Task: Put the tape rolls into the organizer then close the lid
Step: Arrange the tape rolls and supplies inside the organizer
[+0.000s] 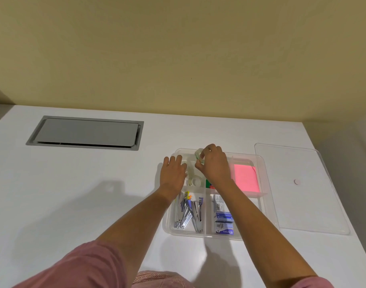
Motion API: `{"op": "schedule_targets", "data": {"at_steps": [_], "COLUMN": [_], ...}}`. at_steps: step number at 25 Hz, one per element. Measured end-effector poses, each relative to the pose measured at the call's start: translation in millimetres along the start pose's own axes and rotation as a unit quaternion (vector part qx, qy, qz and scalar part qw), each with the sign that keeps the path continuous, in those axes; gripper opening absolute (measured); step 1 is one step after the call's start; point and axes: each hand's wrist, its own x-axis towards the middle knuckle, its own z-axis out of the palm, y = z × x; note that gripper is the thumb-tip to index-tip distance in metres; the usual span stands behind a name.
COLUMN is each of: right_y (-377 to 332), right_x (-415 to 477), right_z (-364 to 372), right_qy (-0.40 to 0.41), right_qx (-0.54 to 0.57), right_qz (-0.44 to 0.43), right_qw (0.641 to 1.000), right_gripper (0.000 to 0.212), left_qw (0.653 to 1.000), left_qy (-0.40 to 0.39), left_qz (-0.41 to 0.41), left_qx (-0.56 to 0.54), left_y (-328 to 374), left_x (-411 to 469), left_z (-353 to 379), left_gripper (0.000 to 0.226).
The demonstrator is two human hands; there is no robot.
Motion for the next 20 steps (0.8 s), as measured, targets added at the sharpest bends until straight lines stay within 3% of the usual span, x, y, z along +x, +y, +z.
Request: {"op": "schedule_targets", "data": {"at_steps": [9, 16, 20], "right_y": [-5.3, -7.9, -10.2], "right_x": [-2.4, 0.6, 3.9], "right_z": [10.7, 17.1, 16.6], "right_qy": [-0.039, -0.105, -0.106], "right_qx": [-0.031, -0.132, -0.127], "right_qz": [-0.083, -0.097, -0.095], "right_qw": [0.995, 0.981, 0.982], "right_gripper": [0.027, 0.022, 0.028], "left_qw": [1.000, 1.000, 1.000], "left_qy": [-0.011, -0.001, 0.001], "left_qz": [-0.003, -0.004, -0.009], "left_qx": [0.015, -0.005, -0.016], "left_y": [0.0, -0.1, 0.0], "left_x": [-3.3, -3.8, -4.5], "left_z": [-4.6, -2.8, -3.5], "left_gripper": [0.026, 0.024, 0.024]}}
